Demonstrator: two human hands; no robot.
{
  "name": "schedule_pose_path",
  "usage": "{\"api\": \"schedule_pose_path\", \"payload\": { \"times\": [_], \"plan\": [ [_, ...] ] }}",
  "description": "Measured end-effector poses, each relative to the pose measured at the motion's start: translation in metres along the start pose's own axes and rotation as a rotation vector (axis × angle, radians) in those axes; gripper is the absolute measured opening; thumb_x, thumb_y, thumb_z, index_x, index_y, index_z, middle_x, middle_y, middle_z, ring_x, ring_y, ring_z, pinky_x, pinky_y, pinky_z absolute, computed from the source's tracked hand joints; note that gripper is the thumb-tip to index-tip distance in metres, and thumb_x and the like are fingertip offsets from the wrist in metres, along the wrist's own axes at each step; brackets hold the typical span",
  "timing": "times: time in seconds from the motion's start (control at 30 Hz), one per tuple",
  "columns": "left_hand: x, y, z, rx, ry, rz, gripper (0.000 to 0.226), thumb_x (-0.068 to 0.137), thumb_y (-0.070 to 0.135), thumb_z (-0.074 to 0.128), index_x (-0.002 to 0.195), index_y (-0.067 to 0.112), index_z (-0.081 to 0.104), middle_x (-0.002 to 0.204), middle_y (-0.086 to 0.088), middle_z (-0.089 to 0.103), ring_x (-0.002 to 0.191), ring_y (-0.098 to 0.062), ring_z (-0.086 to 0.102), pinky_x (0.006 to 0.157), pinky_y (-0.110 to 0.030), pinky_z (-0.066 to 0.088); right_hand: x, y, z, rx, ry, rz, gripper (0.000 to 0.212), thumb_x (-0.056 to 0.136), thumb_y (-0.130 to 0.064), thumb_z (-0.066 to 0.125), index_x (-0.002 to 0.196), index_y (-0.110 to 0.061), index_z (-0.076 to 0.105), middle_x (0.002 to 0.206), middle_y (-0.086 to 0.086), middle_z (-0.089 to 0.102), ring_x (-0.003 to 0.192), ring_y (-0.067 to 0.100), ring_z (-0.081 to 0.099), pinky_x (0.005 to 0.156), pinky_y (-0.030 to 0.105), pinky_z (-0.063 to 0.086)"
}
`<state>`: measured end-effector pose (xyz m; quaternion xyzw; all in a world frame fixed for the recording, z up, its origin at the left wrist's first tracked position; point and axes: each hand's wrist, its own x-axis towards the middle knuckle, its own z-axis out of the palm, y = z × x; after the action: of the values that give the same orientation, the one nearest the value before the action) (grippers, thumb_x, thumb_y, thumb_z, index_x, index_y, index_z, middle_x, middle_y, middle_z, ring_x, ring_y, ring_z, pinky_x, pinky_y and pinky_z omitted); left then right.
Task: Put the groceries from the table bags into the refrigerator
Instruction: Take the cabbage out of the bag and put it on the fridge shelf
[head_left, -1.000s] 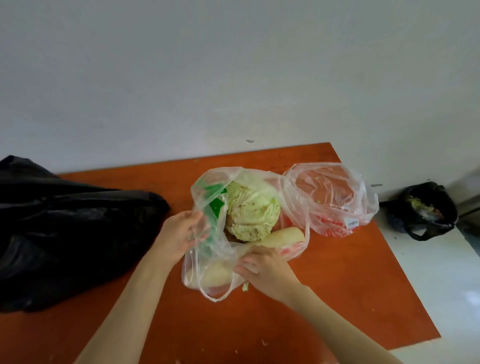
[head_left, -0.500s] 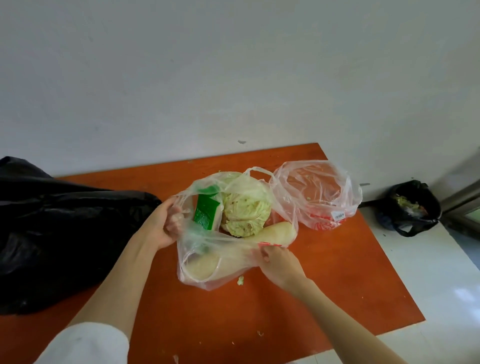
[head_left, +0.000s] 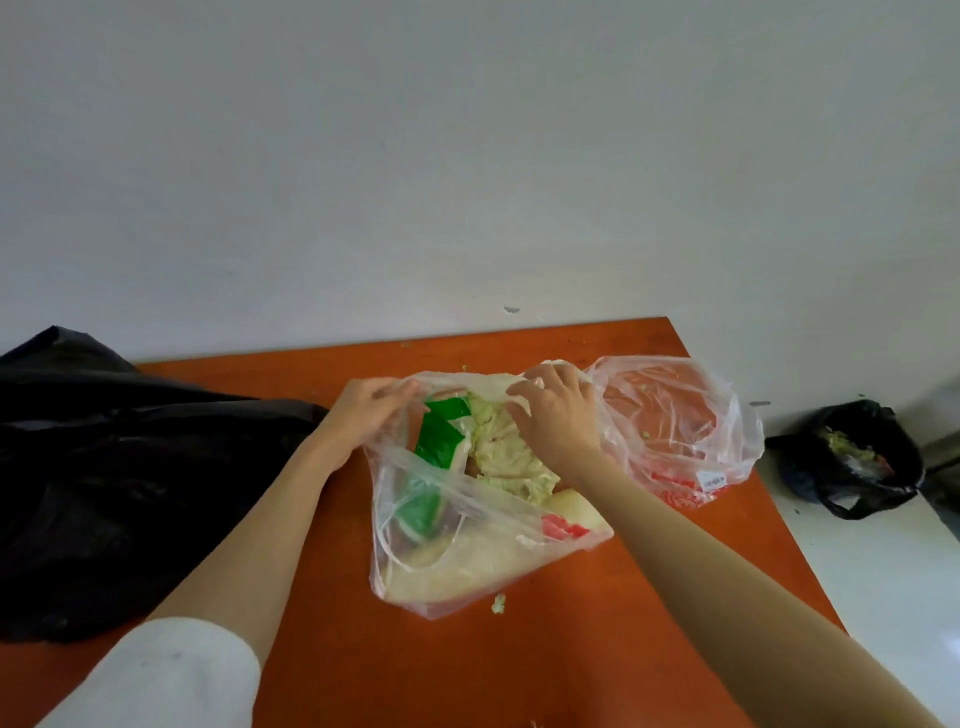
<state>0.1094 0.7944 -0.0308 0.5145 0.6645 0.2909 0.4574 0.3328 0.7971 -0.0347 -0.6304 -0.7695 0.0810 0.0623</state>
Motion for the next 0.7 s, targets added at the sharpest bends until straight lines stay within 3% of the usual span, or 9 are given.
{"api": "schedule_pose_path", "payload": {
  "times": [0.13,0.27,0.3,0.37,0.43,0.47,0.57,0.63,0.7],
  "plan": [
    [0.016,0.006,0.002,-0.074,0.021,-0.11,0.029,0.087,0.042,0.056,0.078,0.018,0.068,0.079,0.001,0.062,0.075,-0.013,0.056,0.064,-0.023,0.042,0.029,0.013,-0.005,0.279,-0.009,0.092,0.023,0.098,-0.023,0.041,0.103,-0.011,0.06,0.101,0.007,0.068,0.099,0.029,0.059,0.087,0.04,0.043],
    [0.045,0.008,0.003,-0.274,-0.047,-0.246,0.027,0.084,0.038,0.063,0.072,0.014,0.067,0.084,-0.005,0.067,0.083,-0.02,0.062,0.083,-0.034,0.049,0.061,0.023,0.0,0.44,-0.095,0.204,0.018,0.097,-0.022,0.042,0.091,-0.012,0.057,0.089,0.009,0.067,0.087,0.031,0.061,0.079,0.044,0.05],
    [0.051,0.008,0.004,-0.364,-0.067,-0.297,0.024,0.085,0.033,0.063,0.074,0.012,0.067,0.078,-0.006,0.066,0.075,-0.018,0.064,0.079,-0.033,0.052,0.067,0.025,0.004,0.461,-0.109,0.237,0.018,0.097,-0.021,0.043,0.086,-0.015,0.055,0.086,0.007,0.064,0.085,0.03,0.06,0.078,0.043,0.05],
    [0.062,0.008,0.005,-0.563,-0.135,-0.411,0.017,0.089,0.023,0.058,0.079,0.011,0.063,0.053,-0.001,0.057,0.044,-0.009,0.055,0.05,-0.022,0.051,0.08,0.03,0.012,0.547,-0.138,0.305,0.017,0.094,-0.02,0.046,0.08,-0.016,0.054,0.08,0.003,0.06,0.082,0.025,0.057,0.074,0.037,0.048],
    [0.073,0.006,0.003,-0.613,-0.211,-0.47,0.013,0.09,0.018,0.055,0.084,0.014,0.065,0.05,0.002,0.053,0.036,-0.006,0.045,0.04,-0.02,0.04,0.092,0.034,0.02,0.644,-0.184,0.35,0.013,0.092,-0.018,0.051,0.08,-0.016,0.058,0.077,-0.001,0.058,0.078,0.018,0.053,0.068,0.03,0.042],
    [0.077,0.005,0.003,-0.608,-0.261,-0.464,0.01,0.086,0.019,0.058,0.089,0.016,0.067,0.06,0.0,0.059,0.043,-0.008,0.048,0.045,-0.022,0.041,0.097,0.036,0.024,0.663,-0.199,0.356,0.012,0.09,-0.018,0.052,0.081,-0.017,0.059,0.076,-0.003,0.058,0.075,0.016,0.052,0.065,0.027,0.041],
    [0.089,-0.003,0.004,-0.47,-0.346,-0.402,0.05,0.071,0.036,0.071,0.118,0.026,0.056,0.109,0.0,0.06,0.09,-0.02,0.059,0.066,-0.034,0.049,0.107,0.042,0.033,0.657,-0.181,0.36,0.012,0.09,-0.019,0.053,0.081,-0.02,0.06,0.068,-0.008,0.055,0.068,0.013,0.052,0.055,0.024,0.039],
    [0.095,-0.004,0.009,-0.243,-0.417,-0.34,0.067,0.057,0.055,0.079,0.117,0.034,0.059,0.123,0.005,0.054,0.11,-0.02,0.051,0.079,-0.036,0.047,0.112,0.049,0.038,0.678,-0.178,0.367,0.012,0.09,-0.019,0.054,0.084,-0.02,0.064,0.067,-0.009,0.056,0.063,0.009,0.05,0.052,0.021,0.037],
    [0.101,-0.004,0.013,-0.079,-0.465,-0.301,0.069,0.044,0.068,0.078,0.105,0.038,0.068,0.124,0.009,0.057,0.118,-0.015,0.046,0.097,-0.038,0.038,0.117,0.056,0.043,0.725,-0.177,0.37,0.011,0.089,-0.017,0.057,0.091,-0.016,0.068,0.073,-0.008,0.059,0.06,0.004,0.049,0.053,0.017,0.039]
  ]
}}
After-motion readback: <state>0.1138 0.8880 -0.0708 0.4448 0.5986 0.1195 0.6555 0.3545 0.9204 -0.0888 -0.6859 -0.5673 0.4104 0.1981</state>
